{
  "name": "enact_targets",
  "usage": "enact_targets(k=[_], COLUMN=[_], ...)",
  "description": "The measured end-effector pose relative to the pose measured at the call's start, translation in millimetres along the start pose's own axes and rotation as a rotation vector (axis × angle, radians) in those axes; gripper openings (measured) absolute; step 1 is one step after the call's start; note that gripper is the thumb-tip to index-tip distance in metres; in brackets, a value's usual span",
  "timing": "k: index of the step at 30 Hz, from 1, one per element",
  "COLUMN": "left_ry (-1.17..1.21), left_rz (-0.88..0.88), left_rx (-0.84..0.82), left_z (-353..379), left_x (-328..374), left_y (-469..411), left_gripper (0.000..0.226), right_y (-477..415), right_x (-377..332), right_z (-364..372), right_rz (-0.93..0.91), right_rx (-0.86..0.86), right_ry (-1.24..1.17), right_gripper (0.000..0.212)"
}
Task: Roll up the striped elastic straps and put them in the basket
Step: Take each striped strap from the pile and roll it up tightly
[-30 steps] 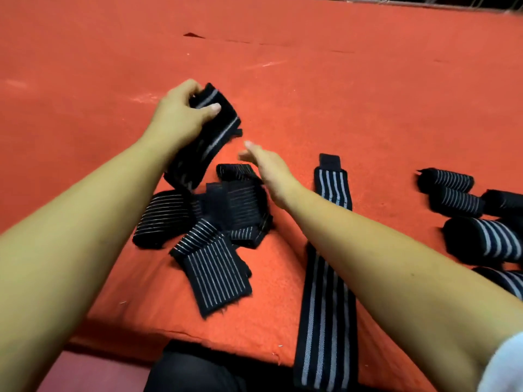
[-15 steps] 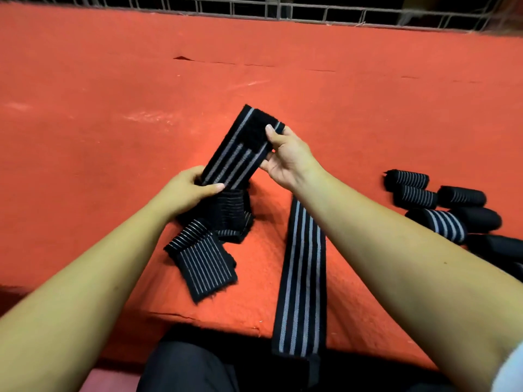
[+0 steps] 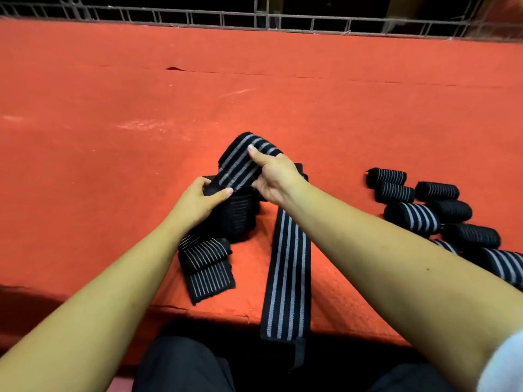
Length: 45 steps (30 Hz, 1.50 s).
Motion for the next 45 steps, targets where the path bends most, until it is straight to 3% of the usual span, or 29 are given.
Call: enact_targets(k=[8,12,14,16,19,21,23,25,32,34,38,41,45], left_ry=[-0.137,-0.216,-0.256,-0.132,0.175,0.284,0.173,-0.022,-0.313,-0.355,-0.357,-0.342,-0.354], left_rz=[0.050,0.046,0.061,0.060,-0.110,-0.195,-0.187,-0.139,-0.071,-0.078,-0.154,-0.197,-0.203], left_rx=[0.003,-0.017,-0.040,-0.018,0.111,0.062,-0.041,-0.105,-0.022,0.018,0.100,0.132,0.161], left_z=[6.2,10.1,8.4,7.3,8.0,8.7,8.9,12.8,25.4,27.1,28.0,28.6,29.1], left_x=[-6.2,-16.5,-32.9,-45.1,-31.0,-8.4,9.1,13.7,-17.5,-19.7,-25.4,-25.5,-13.7], left_y=[5.3,9.6,15.5,20.5,18.1,13.2,14.7,18.3,18.0,16.4,11.9,8.4,3.5], left_gripper=[0.028,0.016,0.022,0.021,0.018,0.034,0.057,0.064,0.009,0.011,0.030,0.030,0.029], right_y=[-6.5,-10.4,-11.7,-10.1,-5.3,-2.9,-0.9,-0.2,4.5,0.4,10.2,14.0,16.1], right_x=[4.1,-1.4,-11.9,-19.7,-14.9,-7.8,-4.7,-4.3,-6.7,-2.3,-9.6,-20.7,-27.3], right_z=[-14.0,-26.7,-36.9,-44.6,-45.2,-40.5,-35.1,-32.1,-31.3,-41.4,-53.0,-61.1,-66.2], right_rz=[-0.097,-0.150,-0.172,-0.169,-0.133,-0.125,-0.115,-0.107,-0.051,-0.043,-0.045,-0.044,-0.037], right_rx=[0.124,0.289,0.354,0.339,0.281,0.263,0.286,0.317,0.396,0.444,0.512,0.491,0.481], right_ry=[-0.143,-0.188,-0.202,-0.192,-0.149,-0.173,-0.215,-0.249,-0.073,-0.022,-0.057,-0.079,-0.055], right_gripper=[0.011,0.022,0.020,0.010,0.009,0.010,0.015,0.025,0.037,0.041,0.030,0.017,0.021])
Point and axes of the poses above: each hand's wrist, its own y-axis away from the middle knuckle, its own z-axis out of the palm, x = y × z, the point moved 2 cm from there along -y, towards the middle knuckle, and after that the axes turned 5 degrees about -y, right-handed, at the moved point
